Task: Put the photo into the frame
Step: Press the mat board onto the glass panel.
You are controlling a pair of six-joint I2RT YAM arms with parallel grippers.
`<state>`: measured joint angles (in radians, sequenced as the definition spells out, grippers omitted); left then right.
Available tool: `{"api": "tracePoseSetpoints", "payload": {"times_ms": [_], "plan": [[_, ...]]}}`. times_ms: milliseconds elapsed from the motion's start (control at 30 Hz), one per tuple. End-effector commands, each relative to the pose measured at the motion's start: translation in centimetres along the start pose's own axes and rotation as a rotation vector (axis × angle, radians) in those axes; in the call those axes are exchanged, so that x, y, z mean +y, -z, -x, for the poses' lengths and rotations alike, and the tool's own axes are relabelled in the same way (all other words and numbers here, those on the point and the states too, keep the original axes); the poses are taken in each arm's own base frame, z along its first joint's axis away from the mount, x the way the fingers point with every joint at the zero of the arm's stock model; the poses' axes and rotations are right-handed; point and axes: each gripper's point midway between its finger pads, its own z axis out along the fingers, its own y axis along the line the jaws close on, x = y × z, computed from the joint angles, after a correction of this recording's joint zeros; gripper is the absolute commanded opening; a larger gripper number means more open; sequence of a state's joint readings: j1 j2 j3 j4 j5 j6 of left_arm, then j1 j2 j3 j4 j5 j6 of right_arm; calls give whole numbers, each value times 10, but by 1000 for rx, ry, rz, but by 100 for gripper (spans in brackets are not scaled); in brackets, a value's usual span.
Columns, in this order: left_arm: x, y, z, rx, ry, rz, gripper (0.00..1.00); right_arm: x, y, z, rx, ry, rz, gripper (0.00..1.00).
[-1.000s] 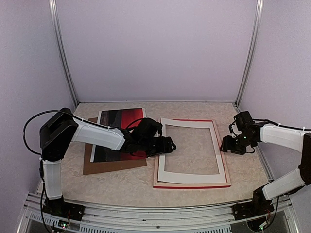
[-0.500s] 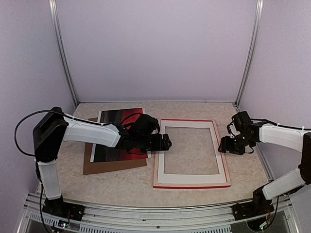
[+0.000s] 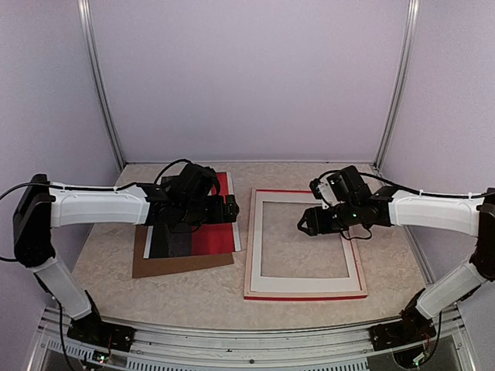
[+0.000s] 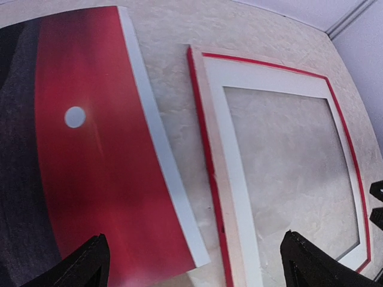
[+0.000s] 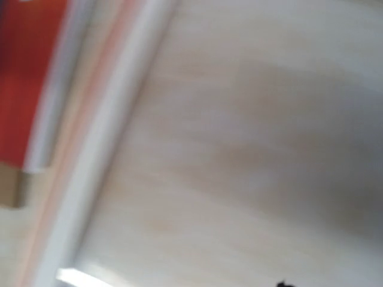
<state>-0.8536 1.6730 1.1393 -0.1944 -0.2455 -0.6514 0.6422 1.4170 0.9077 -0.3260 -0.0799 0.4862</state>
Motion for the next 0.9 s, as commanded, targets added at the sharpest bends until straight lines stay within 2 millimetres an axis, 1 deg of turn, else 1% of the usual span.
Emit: {"api": "tracePoseSetpoints", "payload": {"times_ms": [0,100,233,300,333,467,600,733,867], "plan": [[50,16,11,-27,21,100,99,68,-34,3,11,60,180,58],[76,28,25,-57,47,136,99,96,-56,-9,62,106,217,56],[109,43,43,-98,89,177,99,117,-82,-23,131,169,173,49],[117,51,51,-119,104,178,99,123,-94,-31,159,204,138,45],[121,52,52,-120,109,180,99,126,-98,-35,171,216,126,43],[130,56,52,-120,119,185,99,138,-108,-45,195,243,128,37],[133,53,44,-106,127,183,99,140,-114,-55,225,238,134,32],[133,51,40,-100,133,173,99,136,-118,-65,254,221,126,33],[133,49,39,-97,134,170,99,132,-120,-73,269,206,118,38]]}}
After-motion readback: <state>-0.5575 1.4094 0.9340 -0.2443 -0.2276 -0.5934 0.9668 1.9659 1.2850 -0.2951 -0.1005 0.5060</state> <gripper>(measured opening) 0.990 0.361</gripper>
